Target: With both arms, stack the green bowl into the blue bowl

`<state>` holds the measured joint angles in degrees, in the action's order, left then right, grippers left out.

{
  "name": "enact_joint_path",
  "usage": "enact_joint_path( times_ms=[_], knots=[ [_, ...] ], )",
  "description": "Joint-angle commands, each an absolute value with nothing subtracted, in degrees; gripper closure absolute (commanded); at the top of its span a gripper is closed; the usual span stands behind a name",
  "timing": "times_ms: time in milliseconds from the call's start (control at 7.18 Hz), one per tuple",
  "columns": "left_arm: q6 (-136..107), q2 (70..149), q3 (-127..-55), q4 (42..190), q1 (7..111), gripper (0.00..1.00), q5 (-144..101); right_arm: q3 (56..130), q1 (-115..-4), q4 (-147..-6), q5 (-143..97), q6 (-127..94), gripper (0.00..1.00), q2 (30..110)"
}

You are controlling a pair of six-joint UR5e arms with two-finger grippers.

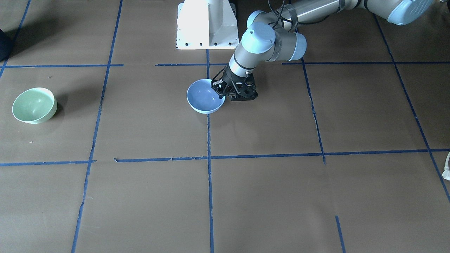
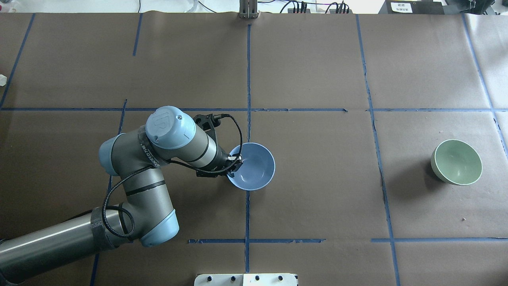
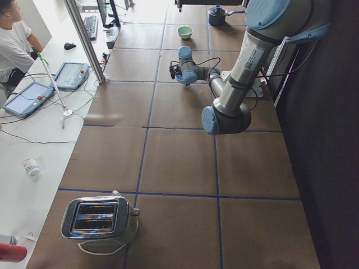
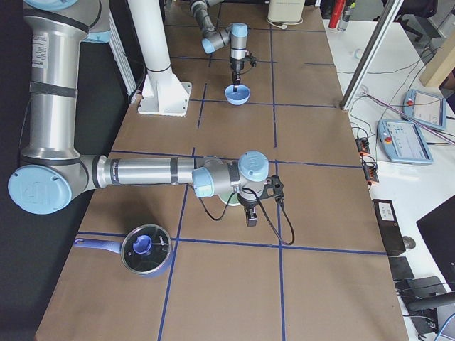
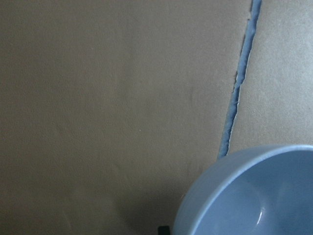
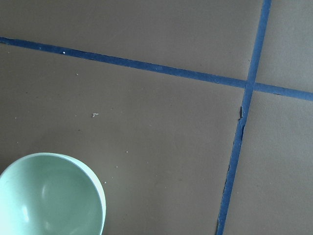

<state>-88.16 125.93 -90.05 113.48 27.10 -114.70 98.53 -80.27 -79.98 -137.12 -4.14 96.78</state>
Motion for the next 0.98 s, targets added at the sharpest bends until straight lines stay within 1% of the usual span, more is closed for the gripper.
enact_joint_path(
  times_ms=[0, 139, 279, 418, 557, 697, 836],
  knots=[
    [-88.15, 125.95, -89.65, 113.55, 26.81, 0.86, -114.61, 98.53, -80.24, -79.98, -137.20, -4.04, 0.00, 96.85],
    [-87.98, 125.95, -89.65, 113.55, 26.81, 0.22, -114.00, 98.44, -80.16, -80.07, -137.20, -4.13, 0.00, 96.77],
    [-88.07, 126.12, -90.26, 113.55, 26.63, 0.01, -110.69, 98.35, -79.63, -80.07, -137.81, -4.22, 0.00, 96.68],
    [-88.33, 125.95, -92.35, 113.38, 26.72, 0.01, -110.65, 98.09, -78.15, -79.89, -138.16, -4.31, 0.00, 96.59],
    [-88.50, 125.60, -96.20, 113.12, 28.46, 0.01, -110.57, 98.00, -77.87, -77.63, -138.25, -6.22, 0.00, 97.20],
    [-88.59, 125.25, -99.02, 112.94, 30.91, 0.01, -110.83, 97.65, -74.48, -71.17, -138.08, -14.16, 0.00, 98.51],
    [-88.59, 125.16, -99.31, 112.94, 31.63, 0.01, -110.83, 94.69, -70.79, -59.88, -137.82, -22.76, 0.00, 100.18]
  ],
)
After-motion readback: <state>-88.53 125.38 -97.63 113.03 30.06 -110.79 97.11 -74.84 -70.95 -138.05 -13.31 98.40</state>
